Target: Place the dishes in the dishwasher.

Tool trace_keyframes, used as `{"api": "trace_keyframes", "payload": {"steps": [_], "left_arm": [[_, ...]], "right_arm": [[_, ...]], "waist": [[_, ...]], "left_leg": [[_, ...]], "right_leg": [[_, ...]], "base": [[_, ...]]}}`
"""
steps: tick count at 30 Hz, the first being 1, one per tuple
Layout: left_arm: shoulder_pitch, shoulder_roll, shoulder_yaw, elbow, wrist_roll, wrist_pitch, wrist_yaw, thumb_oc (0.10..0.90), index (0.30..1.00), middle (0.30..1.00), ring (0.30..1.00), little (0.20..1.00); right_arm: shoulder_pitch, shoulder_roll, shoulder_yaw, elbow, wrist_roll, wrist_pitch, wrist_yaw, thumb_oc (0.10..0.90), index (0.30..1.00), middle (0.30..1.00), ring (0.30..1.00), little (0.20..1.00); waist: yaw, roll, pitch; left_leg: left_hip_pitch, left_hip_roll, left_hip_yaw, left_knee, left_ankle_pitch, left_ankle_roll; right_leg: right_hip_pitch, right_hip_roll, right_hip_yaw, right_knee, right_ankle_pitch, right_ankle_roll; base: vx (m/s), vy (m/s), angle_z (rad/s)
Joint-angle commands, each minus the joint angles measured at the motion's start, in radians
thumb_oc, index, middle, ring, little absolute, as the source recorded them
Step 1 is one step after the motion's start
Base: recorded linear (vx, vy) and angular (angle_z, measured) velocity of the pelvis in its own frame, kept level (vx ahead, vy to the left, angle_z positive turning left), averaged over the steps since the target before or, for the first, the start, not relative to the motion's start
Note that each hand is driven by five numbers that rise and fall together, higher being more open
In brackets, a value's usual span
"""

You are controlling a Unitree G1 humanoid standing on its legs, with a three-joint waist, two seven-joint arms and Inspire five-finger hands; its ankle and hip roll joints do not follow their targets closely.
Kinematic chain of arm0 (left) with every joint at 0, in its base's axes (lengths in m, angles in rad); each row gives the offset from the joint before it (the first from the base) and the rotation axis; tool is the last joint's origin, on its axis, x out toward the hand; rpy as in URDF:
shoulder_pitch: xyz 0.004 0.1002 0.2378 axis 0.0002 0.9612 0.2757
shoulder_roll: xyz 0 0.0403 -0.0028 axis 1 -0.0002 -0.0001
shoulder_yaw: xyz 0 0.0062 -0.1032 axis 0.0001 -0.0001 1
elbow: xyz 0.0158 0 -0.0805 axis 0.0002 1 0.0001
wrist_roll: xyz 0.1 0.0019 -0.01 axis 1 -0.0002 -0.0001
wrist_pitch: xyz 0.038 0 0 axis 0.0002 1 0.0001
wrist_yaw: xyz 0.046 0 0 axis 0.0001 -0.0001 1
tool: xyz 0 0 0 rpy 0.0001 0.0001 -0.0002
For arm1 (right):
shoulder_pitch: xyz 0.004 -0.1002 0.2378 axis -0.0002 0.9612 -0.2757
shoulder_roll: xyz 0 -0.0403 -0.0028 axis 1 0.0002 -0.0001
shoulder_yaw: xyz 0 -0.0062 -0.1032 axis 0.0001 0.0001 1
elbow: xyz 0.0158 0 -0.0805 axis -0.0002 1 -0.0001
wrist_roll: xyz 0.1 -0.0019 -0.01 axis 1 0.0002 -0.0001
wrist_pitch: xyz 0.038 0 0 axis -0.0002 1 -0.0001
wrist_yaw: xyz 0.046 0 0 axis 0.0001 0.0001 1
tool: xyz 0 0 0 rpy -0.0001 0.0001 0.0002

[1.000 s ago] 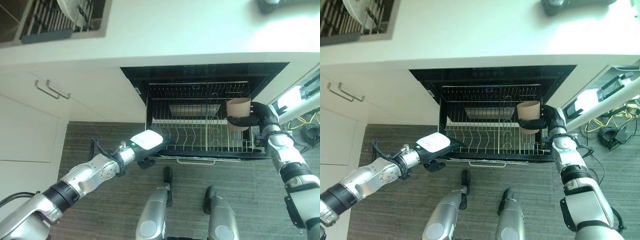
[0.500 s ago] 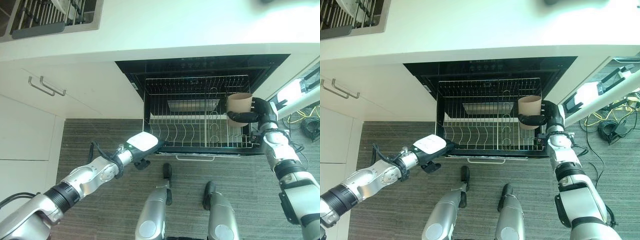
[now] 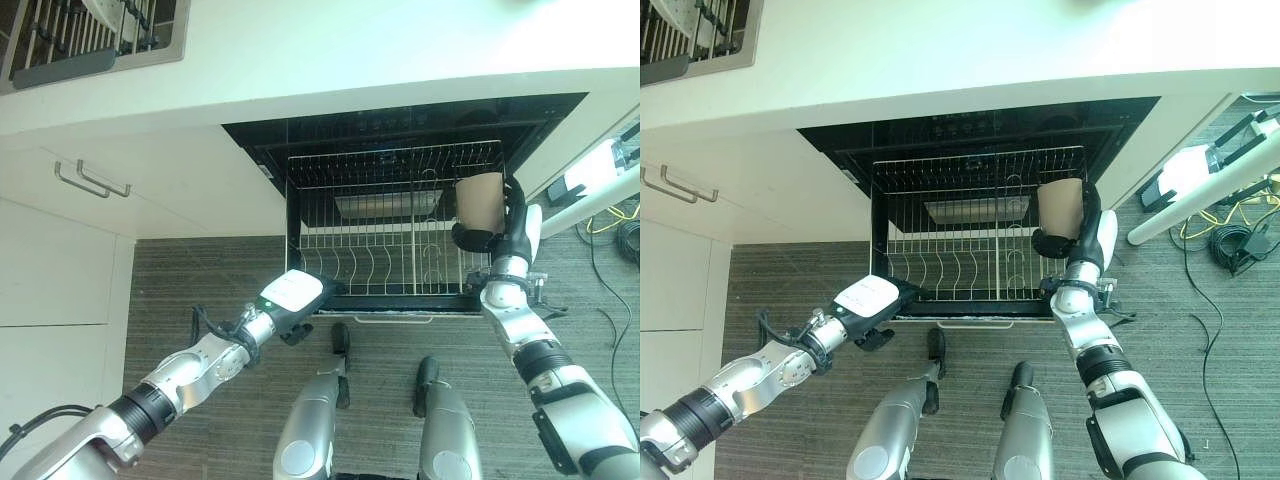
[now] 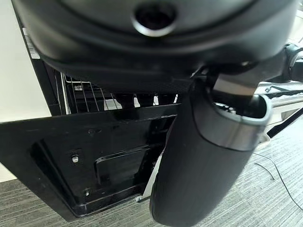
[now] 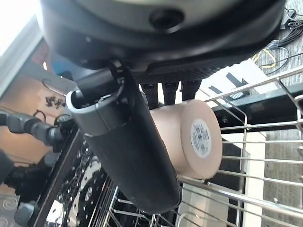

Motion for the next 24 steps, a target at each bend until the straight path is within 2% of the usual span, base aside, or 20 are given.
{"api": "trace_keyframes", "payload": {"steps": [1,7,10,13,20,24], "left_arm": [[0.023,-0.042,0.009,-0.053,0.054,-0.025,0.031,0.800,0.900,0.900,0.900,0.900],[0.049,-0.055,0.019,-0.042,0.072,-0.034,0.035,0.800,0.900,0.900,0.900,0.900],[0.067,-0.074,0.022,-0.041,0.089,-0.030,0.047,0.800,0.900,0.900,0.900,0.900],[0.073,-0.081,0.028,-0.037,0.092,-0.021,0.050,0.800,0.900,0.900,0.900,0.900],[0.114,-0.101,0.060,-0.012,0.149,-0.011,0.091,0.800,0.900,0.900,0.900,0.900],[0.152,-0.110,0.100,0.004,0.182,0.015,0.137,0.800,0.900,0.900,0.900,0.900]], "right_arm": [[0.004,-0.054,-0.032,-0.061,-0.058,-0.091,-0.094,0.800,0.900,0.900,0.900,0.900],[0.051,-0.044,-0.049,-0.116,-0.048,-0.135,-0.183,0.800,0.900,0.900,0.900,0.900],[0.083,-0.035,-0.051,-0.157,-0.050,-0.137,-0.169,0.800,0.900,0.900,0.900,0.900],[0.102,-0.024,-0.049,-0.180,-0.040,-0.169,-0.149,0.800,0.900,0.900,0.900,0.900],[0.180,-0.001,-0.034,-0.342,-0.006,-0.284,-0.055,0.800,0.900,0.900,0.900,0.900],[0.277,-0.002,-0.039,-0.482,0.010,-0.350,-0.019,0.800,0.900,0.900,0.900,0.900]], "waist": [[-0.025,0.020,-0.010],[-0.032,0.016,-0.010],[-0.039,0.016,-0.010],[-0.042,0.016,-0.010],[-0.057,0.001,-0.010],[-0.066,-0.016,-0.030]], "left_leg": [[0.035,0.023,0.033,0.185,-0.275,0.005],[0.043,0.024,0.038,0.185,-0.280,0.006],[0.044,0.025,0.043,0.185,-0.281,0.006],[0.047,0.027,0.046,0.185,-0.282,0.006],[0.073,0.031,0.056,0.185,-0.286,0.003],[0.089,0.036,0.062,0.185,-0.290,0.004]], "right_leg": [[0.016,0.020,0.014,-0.125,0.075,-0.006],[0.021,0.019,0.012,-0.125,0.074,-0.004],[0.019,0.020,0.012,-0.125,0.072,-0.006],[0.020,0.019,0.011,-0.125,0.072,-0.006],[0.044,0.018,0.007,-0.125,0.066,-0.006],[0.061,0.019,0.000,-0.125,0.059,-0.007]], "base": [[0.00,0.020,-0.07],[0.00,0.005,-0.03],[-0.04,0.020,-0.01],[-0.02,0.010,-0.03],[0.00,0.000,0.00],[0.00,0.000,0.00]]}}
